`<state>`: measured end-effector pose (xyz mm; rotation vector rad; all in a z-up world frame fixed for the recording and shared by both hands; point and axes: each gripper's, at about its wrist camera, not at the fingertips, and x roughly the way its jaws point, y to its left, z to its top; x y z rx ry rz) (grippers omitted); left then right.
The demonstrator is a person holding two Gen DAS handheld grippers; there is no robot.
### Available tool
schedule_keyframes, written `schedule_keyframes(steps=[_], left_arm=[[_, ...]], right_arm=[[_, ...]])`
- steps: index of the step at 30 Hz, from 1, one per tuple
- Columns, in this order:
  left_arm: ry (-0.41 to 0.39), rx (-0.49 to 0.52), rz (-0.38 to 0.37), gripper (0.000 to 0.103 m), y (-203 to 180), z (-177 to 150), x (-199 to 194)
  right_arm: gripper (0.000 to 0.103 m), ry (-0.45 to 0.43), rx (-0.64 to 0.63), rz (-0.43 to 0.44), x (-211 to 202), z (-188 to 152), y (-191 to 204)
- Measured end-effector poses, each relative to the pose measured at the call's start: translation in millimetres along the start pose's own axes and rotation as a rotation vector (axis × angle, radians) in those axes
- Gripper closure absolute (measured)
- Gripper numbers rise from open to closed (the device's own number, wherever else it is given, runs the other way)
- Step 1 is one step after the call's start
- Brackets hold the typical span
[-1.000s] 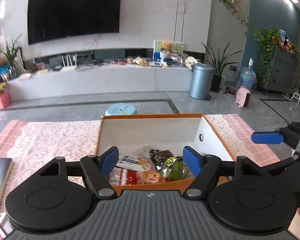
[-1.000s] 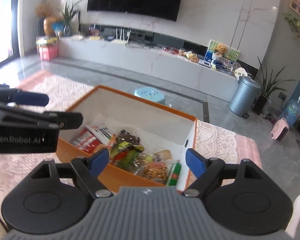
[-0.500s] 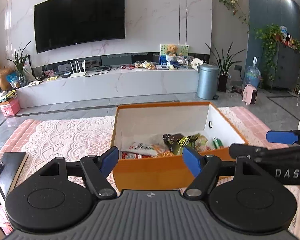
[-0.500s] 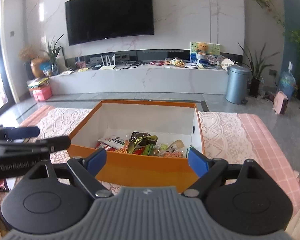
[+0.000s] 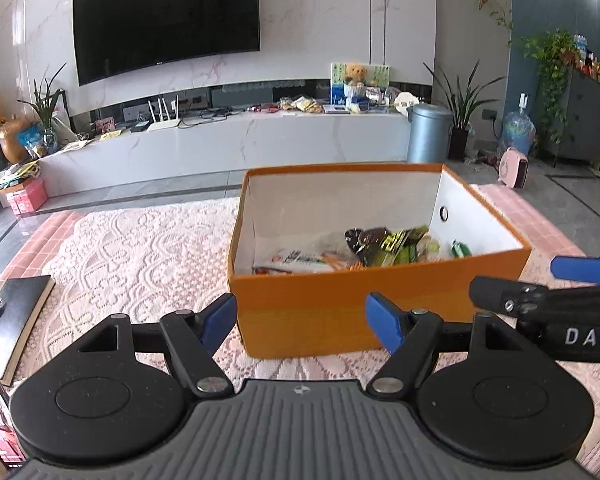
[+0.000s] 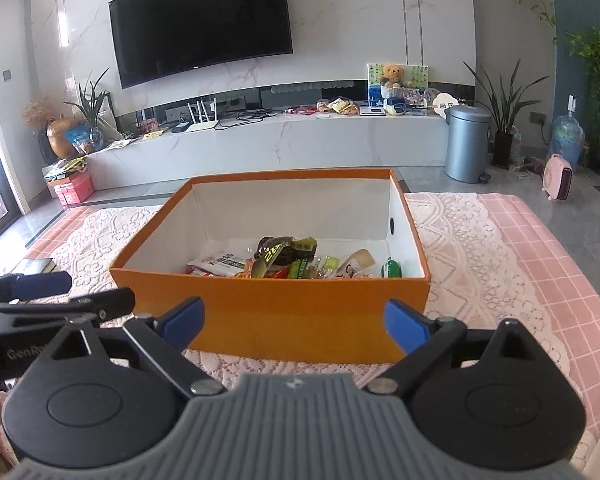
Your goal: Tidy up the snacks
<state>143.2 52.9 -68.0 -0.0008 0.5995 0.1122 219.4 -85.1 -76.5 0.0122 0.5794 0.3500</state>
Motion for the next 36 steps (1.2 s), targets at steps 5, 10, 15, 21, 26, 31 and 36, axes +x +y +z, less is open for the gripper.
schedule_keyframes(steps=[5, 10, 15, 21, 26, 31, 36], left_arm=[[0.014, -0.003, 0.011, 0.017, 6.1, -7.6, 4.7], [0.031, -0.010, 0.016, 0.016, 6.1, -8.9, 6.9], [0.039, -0.007, 0.015, 0.016, 4.0, -8.0, 5.0], [0.061, -0.010, 0.017, 0.016, 4.9, -8.2, 5.2], [0.064, -0.013, 0.017, 0.016, 5.0, -8.2, 4.2], [0.063, -0.014, 0.018, 0.016, 4.6, -8.4, 3.1], [0.065, -0.015, 0.018, 0.016, 4.5, -8.4, 2.6]], right_arm=[[0.008, -0.007, -0.020, -0.008, 3.9, -8.1, 1.2], [0.007, -0.014, -0.030, -0.007, 4.1, -11.6, 1.8], [0.007, -0.007, -0.018, -0.006, 5.6, -12.9, -0.9], [0.007, -0.004, -0.007, -0.009, 3.4, -13.8, -2.9], [0.007, -0.008, -0.006, -0.006, 0.7, -14.0, -3.2], [0.007, -0.013, -0.004, -0.003, -1.7, -14.1, -3.8], [0.007, -0.014, -0.003, -0.002, -2.2, -15.2, -4.0]])
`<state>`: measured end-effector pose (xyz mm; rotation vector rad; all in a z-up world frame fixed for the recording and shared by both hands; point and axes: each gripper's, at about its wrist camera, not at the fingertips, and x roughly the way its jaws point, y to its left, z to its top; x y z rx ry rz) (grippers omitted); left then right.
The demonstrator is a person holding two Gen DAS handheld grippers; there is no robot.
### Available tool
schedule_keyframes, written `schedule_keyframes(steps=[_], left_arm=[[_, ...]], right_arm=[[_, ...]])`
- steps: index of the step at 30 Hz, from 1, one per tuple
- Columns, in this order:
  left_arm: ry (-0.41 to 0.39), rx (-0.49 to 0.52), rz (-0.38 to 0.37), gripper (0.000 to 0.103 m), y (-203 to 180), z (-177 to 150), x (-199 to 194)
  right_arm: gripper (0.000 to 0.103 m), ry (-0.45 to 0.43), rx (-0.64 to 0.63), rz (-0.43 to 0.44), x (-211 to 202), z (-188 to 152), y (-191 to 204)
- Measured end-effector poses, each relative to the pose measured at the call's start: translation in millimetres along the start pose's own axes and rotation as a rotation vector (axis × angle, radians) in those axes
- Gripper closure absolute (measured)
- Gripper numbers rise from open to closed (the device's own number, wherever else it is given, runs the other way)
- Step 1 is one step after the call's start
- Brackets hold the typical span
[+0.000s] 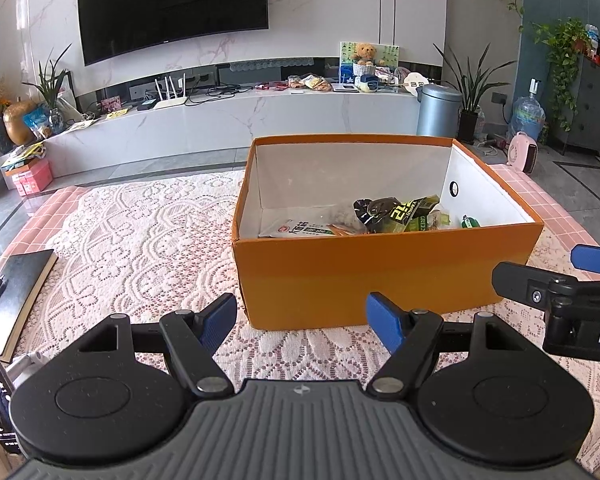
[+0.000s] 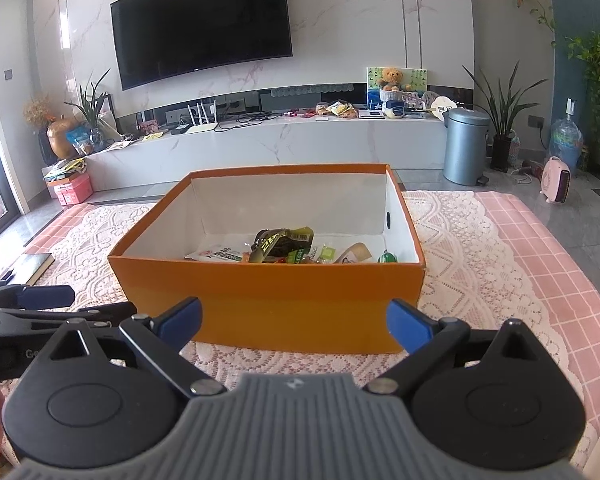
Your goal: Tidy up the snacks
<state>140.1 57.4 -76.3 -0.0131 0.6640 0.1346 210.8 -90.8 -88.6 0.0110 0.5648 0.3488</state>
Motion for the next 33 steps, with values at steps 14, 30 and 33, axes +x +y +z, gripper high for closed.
schedule_keyframes(steps=[14, 30, 33], left_arm=[[0.007, -0.009, 0.002, 0.016, 0.5, 0.0, -1.2], [0.013, -0.010, 0.011, 0.016, -0.7, 0.0, -0.8], [0.011, -0.009, 0.014, 0.016, -0.7, 0.3, -1.4]], right_arm=[[0.007, -0.001, -0.012, 0.008, -2.3, -1.6, 3.0], [0.007, -0.002, -0.020, 0.014, -4.2, -1.9, 5.2], [0.007, -0.002, -0.020, 0.014, -4.2, -1.9, 5.3]])
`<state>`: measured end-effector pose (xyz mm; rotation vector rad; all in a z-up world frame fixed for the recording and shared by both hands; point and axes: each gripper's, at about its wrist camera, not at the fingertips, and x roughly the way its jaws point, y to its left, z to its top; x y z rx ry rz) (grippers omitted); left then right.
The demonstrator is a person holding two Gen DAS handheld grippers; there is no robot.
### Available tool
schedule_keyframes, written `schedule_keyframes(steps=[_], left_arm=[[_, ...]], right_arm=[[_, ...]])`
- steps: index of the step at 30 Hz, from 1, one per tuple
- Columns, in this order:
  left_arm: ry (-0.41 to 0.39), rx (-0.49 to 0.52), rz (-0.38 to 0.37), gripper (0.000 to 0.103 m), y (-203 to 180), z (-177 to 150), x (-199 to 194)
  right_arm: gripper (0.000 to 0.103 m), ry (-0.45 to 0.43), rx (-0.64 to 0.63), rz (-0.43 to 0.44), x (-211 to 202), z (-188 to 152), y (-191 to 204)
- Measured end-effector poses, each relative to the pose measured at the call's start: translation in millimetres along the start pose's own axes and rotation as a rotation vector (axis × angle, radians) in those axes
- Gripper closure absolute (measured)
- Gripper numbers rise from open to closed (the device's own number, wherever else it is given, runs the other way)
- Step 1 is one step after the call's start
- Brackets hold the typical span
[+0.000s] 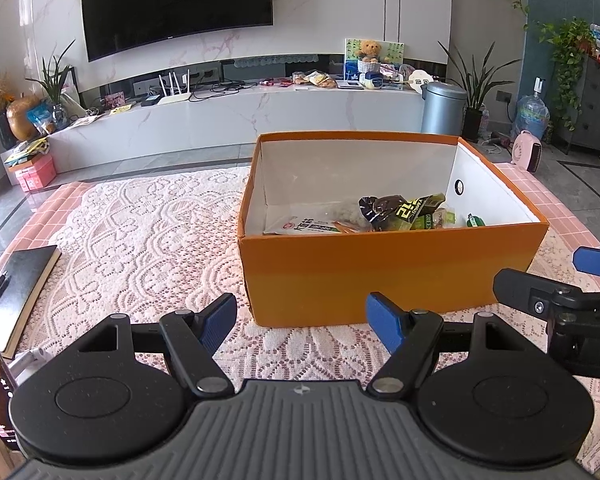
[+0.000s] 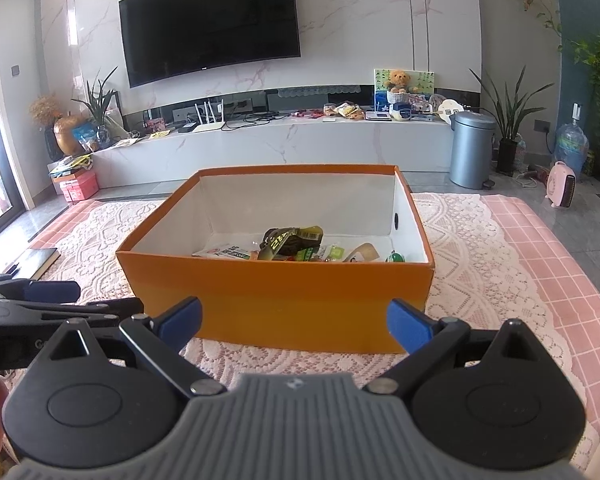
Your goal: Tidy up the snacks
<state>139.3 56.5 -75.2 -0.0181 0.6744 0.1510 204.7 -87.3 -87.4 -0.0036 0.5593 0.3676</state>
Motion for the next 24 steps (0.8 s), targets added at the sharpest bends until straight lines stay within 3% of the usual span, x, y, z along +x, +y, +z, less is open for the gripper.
schedule_keyframes(steps=[24], left_arm=[[-0.004, 0.002, 0.011, 0.016, 0.3, 1.6, -1.4]], right_arm=[[0.007, 0.006, -0.006, 0.015, 2.9, -1.0, 0.3]])
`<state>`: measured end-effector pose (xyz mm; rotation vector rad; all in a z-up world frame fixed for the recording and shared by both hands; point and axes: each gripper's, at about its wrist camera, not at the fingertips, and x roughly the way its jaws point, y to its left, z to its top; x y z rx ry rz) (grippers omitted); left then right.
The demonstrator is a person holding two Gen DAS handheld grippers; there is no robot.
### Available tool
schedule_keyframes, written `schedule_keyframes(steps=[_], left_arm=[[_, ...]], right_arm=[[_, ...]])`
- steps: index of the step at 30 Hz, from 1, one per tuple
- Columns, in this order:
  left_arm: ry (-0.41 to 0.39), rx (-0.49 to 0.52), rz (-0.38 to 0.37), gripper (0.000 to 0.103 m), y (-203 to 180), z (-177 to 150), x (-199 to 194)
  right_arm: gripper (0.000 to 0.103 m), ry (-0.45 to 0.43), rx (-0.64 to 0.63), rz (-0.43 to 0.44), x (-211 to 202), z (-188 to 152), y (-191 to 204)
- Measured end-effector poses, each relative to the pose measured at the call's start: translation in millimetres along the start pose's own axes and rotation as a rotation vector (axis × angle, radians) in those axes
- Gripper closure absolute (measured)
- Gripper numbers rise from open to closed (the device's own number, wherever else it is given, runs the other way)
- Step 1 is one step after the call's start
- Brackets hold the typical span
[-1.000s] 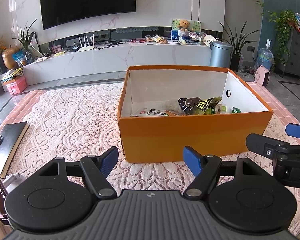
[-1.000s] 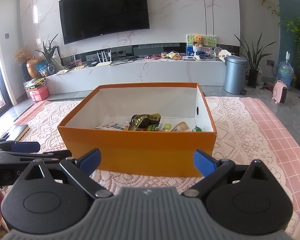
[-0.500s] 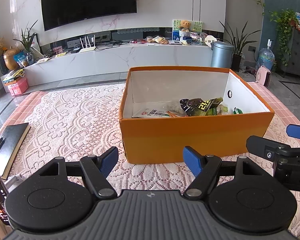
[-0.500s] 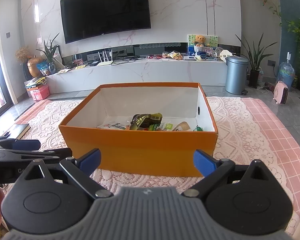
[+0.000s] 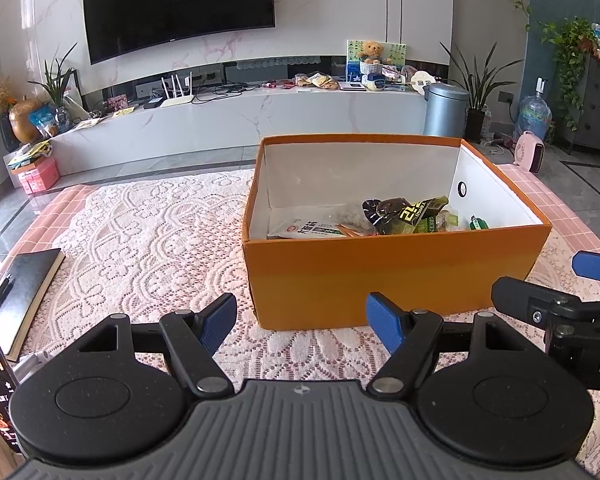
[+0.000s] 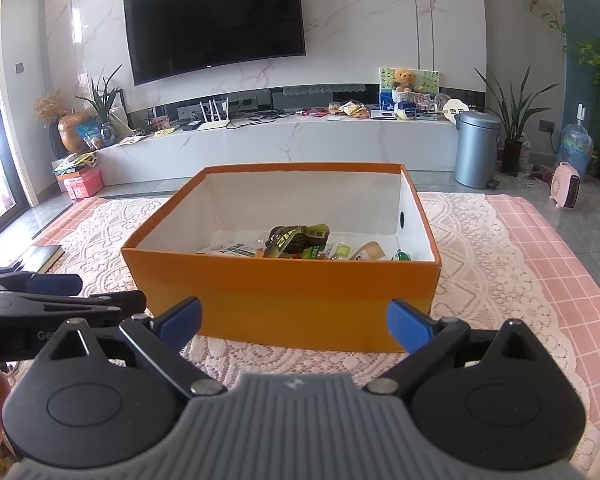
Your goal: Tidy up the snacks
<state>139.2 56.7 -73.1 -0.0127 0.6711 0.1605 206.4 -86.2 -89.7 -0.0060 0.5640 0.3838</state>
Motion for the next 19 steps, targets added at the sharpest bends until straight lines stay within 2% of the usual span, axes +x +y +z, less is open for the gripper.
schedule_keyframes(steps=[19], left_arm=[[-0.002, -0.018, 0.011, 0.016, 2.8, 0.1, -1.5]], right_arm=[[0.007, 0.012, 0.005, 0.006, 2.0, -1.1, -2.0]])
